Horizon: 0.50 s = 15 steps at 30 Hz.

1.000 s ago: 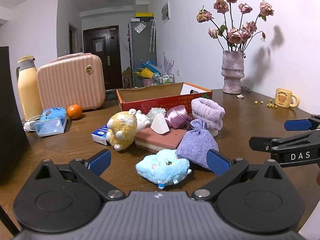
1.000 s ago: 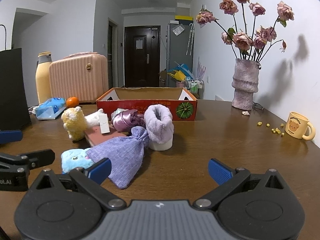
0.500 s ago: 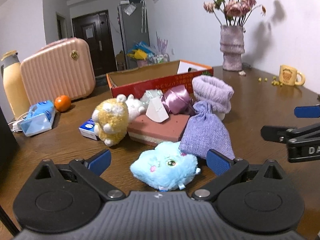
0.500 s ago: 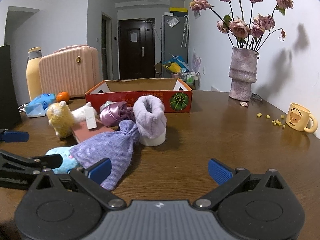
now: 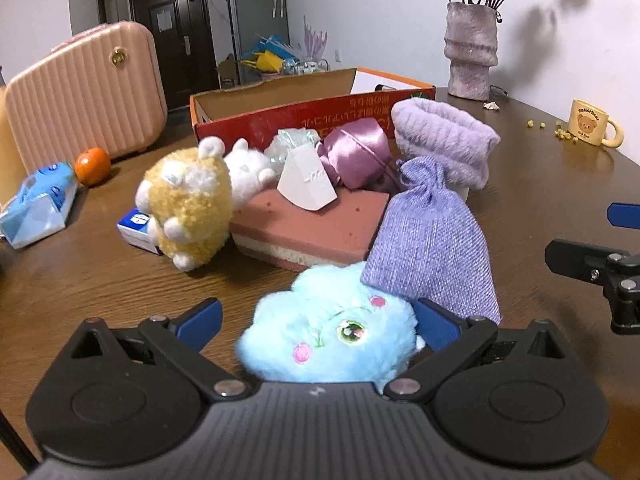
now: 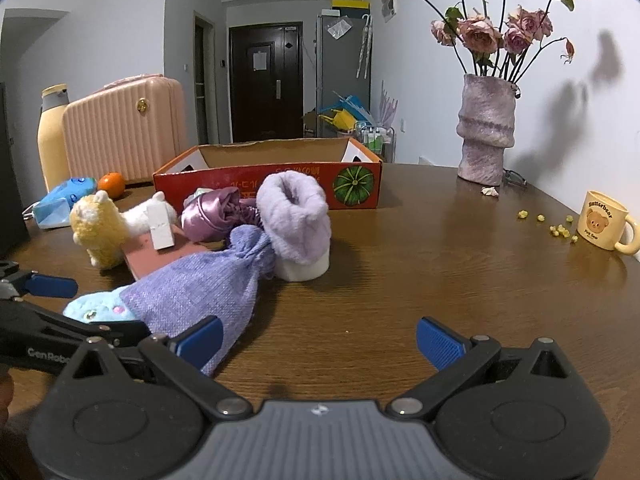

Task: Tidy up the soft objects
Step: 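Lower the left gripper onto the light-blue plush and close it, then lift the blue plush with the left gripper while the right gripper grasps the lavender sachet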

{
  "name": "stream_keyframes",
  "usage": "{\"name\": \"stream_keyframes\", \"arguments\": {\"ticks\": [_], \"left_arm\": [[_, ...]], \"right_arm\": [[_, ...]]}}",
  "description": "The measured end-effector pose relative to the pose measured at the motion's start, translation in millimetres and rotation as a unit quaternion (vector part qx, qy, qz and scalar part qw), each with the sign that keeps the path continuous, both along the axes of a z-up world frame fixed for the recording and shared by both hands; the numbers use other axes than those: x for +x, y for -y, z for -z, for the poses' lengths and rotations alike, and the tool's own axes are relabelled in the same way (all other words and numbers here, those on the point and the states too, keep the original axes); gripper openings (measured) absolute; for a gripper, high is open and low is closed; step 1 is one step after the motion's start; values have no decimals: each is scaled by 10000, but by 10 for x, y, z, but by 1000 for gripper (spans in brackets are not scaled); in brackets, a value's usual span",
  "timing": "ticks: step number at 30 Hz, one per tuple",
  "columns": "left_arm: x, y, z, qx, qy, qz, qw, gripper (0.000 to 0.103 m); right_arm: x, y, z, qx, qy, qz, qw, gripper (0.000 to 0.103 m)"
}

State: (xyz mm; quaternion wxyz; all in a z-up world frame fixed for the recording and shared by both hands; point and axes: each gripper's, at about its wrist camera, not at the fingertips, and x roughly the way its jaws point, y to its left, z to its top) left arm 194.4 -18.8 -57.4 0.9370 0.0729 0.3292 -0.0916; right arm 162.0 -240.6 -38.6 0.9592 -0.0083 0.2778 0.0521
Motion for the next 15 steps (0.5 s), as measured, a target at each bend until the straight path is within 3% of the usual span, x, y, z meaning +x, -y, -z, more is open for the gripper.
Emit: {"name": "stream_keyframes", "arguments": {"ticks": [3, 7, 15], "left_arm": [[69, -34, 58, -95, -142, 38, 9998, 102], [132, -101, 91, -358, -368, 124, 9986, 86], [105, -208, 62, -587, -357, 241, 9973, 81]], "right_arm": [[53, -42, 19, -26, -37, -16, 10000, 103], [124, -120, 39, -59, -78, -54, 9999, 103], [208, -249, 39, -81, -107, -156, 9998, 103]]}}
